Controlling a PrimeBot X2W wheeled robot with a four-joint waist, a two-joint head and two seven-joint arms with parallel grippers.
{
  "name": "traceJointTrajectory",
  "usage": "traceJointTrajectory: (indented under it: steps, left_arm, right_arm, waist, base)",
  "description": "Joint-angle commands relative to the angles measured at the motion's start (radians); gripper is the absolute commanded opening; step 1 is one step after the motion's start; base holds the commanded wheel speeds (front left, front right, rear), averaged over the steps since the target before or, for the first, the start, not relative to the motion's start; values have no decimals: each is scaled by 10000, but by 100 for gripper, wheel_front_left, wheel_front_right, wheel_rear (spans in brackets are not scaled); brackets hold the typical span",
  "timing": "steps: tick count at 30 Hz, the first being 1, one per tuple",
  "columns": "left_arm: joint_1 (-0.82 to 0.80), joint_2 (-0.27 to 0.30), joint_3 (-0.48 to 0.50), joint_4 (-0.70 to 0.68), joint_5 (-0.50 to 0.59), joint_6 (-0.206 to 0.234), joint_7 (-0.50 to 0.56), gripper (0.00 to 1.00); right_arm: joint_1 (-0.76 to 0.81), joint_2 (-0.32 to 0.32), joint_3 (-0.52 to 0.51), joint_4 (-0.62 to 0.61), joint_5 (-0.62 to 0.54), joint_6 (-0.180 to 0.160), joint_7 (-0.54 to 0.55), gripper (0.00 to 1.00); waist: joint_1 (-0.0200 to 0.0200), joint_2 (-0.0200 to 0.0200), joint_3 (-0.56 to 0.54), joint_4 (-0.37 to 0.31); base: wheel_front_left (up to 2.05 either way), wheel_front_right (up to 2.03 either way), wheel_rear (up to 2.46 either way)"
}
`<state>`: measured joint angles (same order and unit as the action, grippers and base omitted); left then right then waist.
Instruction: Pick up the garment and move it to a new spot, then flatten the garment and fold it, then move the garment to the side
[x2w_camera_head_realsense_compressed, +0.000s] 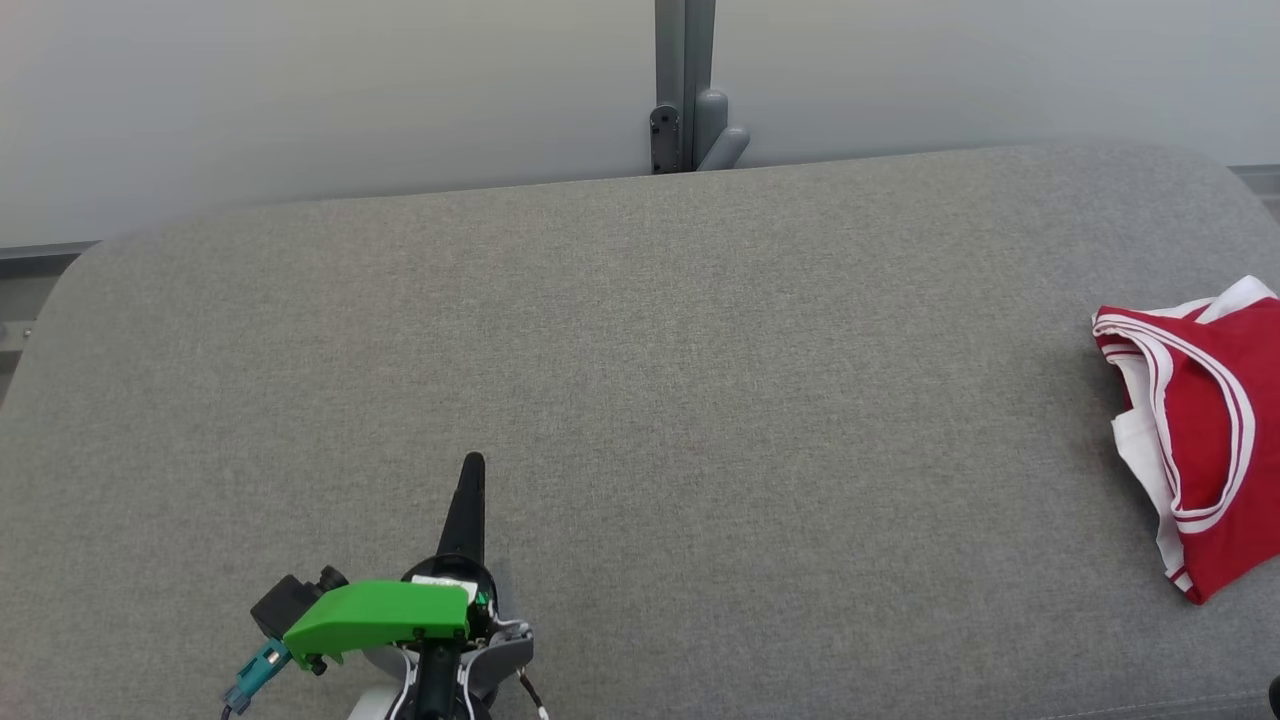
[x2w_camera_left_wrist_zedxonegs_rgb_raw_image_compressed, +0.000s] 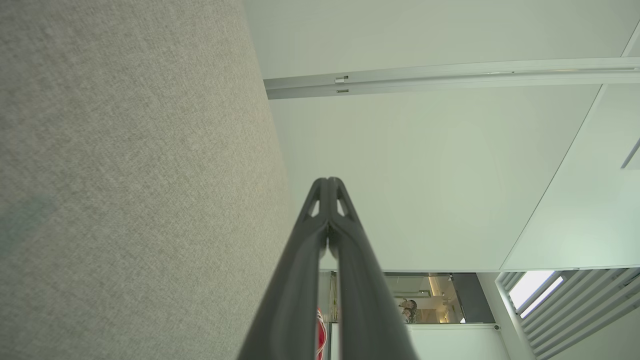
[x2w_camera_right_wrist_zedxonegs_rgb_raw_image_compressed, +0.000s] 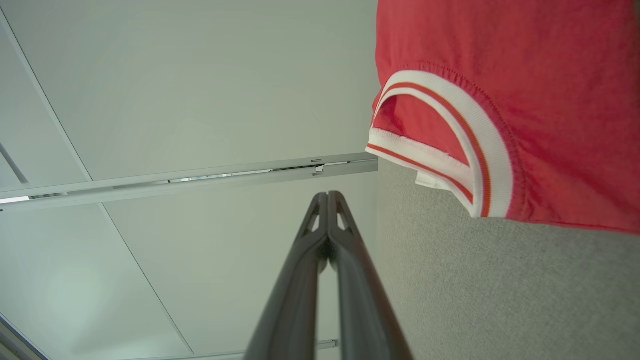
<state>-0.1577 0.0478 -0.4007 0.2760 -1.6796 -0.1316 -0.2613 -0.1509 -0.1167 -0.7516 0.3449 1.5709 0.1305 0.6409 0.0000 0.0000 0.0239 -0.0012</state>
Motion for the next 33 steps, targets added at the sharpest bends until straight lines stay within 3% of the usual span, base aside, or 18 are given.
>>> traceJointTrajectory:
  steps: [1, 33]
  left_arm:
    - [-143, 12, 0, 9, -9, -24, -29, 0]
    - [-142, 12, 1, 8, -9, -24, -29, 0]
  right_arm:
    - [-111, -8, -18, 12, 18, 4, 23, 0]
    - [-111, -8, -18, 12, 18, 4, 23, 0]
  waist:
    - [0, 0, 0, 0]
    - [0, 0, 0, 0]
  base:
    - [0, 0, 0]
    - [0, 0, 0]
